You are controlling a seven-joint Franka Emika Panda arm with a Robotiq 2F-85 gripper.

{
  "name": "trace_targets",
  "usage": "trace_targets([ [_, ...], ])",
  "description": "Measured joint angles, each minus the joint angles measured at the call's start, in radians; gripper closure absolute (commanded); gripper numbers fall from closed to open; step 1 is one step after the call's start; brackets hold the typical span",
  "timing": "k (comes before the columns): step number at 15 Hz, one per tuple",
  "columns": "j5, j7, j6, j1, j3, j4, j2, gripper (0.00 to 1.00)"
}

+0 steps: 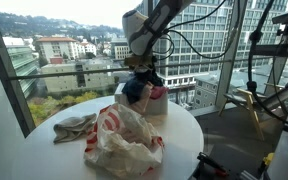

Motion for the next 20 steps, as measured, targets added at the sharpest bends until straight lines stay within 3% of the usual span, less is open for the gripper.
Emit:
trace_targets([
  [7,0.000,0.231,-0.046,0.012,-0.087,0.117,0.084,0.00],
  [14,0.007,0.444,-0.049,0.013,-0.136,0.349,0.300,0.00],
  [18,0.051,0.484,-0.082,0.012,-0.161,0.458,0.400,0.00],
  [19,0.059,0.492,-0.091,0.012,-0.169,0.479,0.421,0.17],
  [20,0.065,0.499,-0.098,0.011,-0.177,0.496,0.440,0.27],
])
